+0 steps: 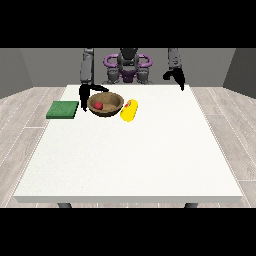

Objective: Pick the cup and pour the ball into the bowl, then pick the bowl and place it on the pad

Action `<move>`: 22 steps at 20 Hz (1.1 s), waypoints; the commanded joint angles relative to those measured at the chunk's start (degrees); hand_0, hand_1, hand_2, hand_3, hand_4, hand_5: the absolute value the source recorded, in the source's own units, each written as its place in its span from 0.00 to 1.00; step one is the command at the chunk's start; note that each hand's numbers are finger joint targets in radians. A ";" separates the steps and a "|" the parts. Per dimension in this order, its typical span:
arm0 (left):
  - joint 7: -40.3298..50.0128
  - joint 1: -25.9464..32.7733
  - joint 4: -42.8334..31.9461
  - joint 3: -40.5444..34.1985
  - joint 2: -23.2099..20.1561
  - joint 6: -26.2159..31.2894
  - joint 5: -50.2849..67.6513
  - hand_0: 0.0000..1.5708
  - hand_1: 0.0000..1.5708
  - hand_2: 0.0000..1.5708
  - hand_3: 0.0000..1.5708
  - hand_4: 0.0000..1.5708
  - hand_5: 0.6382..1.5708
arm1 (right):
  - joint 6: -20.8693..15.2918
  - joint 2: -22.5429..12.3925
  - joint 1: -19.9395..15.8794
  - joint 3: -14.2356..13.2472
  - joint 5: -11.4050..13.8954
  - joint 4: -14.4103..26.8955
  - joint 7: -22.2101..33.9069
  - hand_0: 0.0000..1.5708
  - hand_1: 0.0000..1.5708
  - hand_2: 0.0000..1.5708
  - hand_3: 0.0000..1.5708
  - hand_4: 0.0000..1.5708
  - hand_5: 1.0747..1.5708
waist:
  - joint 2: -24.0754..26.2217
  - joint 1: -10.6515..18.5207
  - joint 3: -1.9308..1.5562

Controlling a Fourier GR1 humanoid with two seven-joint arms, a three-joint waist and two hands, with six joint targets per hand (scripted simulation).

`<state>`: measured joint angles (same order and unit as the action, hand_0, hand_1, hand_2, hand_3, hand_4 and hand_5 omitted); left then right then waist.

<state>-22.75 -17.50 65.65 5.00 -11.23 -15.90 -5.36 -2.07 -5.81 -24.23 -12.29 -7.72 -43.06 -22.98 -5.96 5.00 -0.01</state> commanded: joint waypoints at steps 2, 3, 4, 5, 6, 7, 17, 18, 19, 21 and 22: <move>-5.35 0.03 -4.06 -4.80 -1.68 1.65 0.51 0.00 0.00 0.00 0.00 0.58 0.87 | 1.23 0.79 -1.28 1.25 0.06 2.39 -1.04 0.00 0.00 0.00 0.00 0.00 0.99 | -1.70 -1.53 0.01; -3.97 2.06 1.38 -1.66 -0.79 1.95 -0.69 0.00 0.00 0.00 0.00 0.58 0.87 | 2.44 -0.48 0.04 -1.55 -1.00 6.66 -8.29 0.00 0.00 0.00 0.00 0.00 0.99 | -3.32 1.65 -0.02; -0.81 -0.28 1.48 -3.09 -2.85 3.88 -0.27 0.00 0.00 0.00 0.00 0.58 0.87 | -1.06 1.81 -1.65 -0.69 -0.25 7.05 -6.77 0.00 0.00 0.00 0.00 0.00 0.99 | -2.32 1.40 -0.02; -0.70 2.18 3.79 -0.94 -0.39 1.71 -1.55 0.00 0.00 0.00 0.00 0.58 0.87 | 0.62 1.22 -0.09 -2.52 -2.14 9.00 -7.34 0.00 0.00 0.00 0.00 0.00 0.99 | -2.01 2.18 -0.03; -3.53 2.06 1.73 -3.17 -2.90 4.46 0.69 0.00 0.00 0.00 0.00 0.58 0.87 | -0.64 0.19 -0.94 -4.06 -3.55 8.06 -2.90 0.00 0.00 0.00 0.00 0.00 0.95 | -3.13 2.04 -0.01; -2.09 -1.52 3.24 -2.91 -2.56 2.72 -0.19 0.00 0.00 0.00 0.00 0.58 0.87 | -4.25 2.06 -1.12 -5.70 -4.17 9.11 -4.80 0.52 0.52 0.18 0.00 0.11 0.86 | -6.44 2.26 -0.05; -3.87 1.59 -2.76 -5.91 -4.56 5.31 0.76 0.00 0.00 0.00 0.00 0.57 0.85 | -15.26 0.79 -1.39 1.45 4.40 7.34 6.66 1.00 1.00 1.00 0.35 0.56 0.79 | 0.93 0.19 0.05; -4.59 3.78 -2.20 -4.44 -3.89 6.47 0.36 0.00 0.00 0.00 0.00 0.58 0.85 | -15.12 -0.40 -1.13 1.37 4.64 8.05 7.51 1.00 1.00 1.00 0.36 0.56 0.83 | 1.51 0.80 0.04; -4.64 0.82 -6.20 -7.86 -5.26 5.66 1.30 0.00 0.00 0.00 0.00 0.58 0.85 | -15.09 -1.28 -3.20 3.76 6.44 5.82 11.56 1.00 1.00 1.00 0.39 0.55 0.85 | 1.97 -2.52 0.07; -6.78 5.23 -7.22 -8.16 -5.89 7.91 1.88 0.00 0.00 0.00 0.00 0.59 0.85 | -14.68 -3.25 -3.69 3.55 5.97 4.55 17.17 1.00 1.00 1.00 0.40 0.53 0.87 | 5.46 -2.32 0.06; -3.60 3.21 -7.09 -7.68 -4.13 5.98 0.84 0.00 0.00 0.00 0.00 0.59 0.85 | -16.15 -1.32 -4.08 5.24 7.15 3.83 19.06 1.00 1.00 1.00 0.46 0.54 0.87 | 6.16 -3.38 0.04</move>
<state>-27.75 -14.30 61.10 -1.32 -15.46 -9.92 -4.40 -16.54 -7.25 -27.16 -10.03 -2.80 -37.64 -11.74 -2.99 3.92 0.32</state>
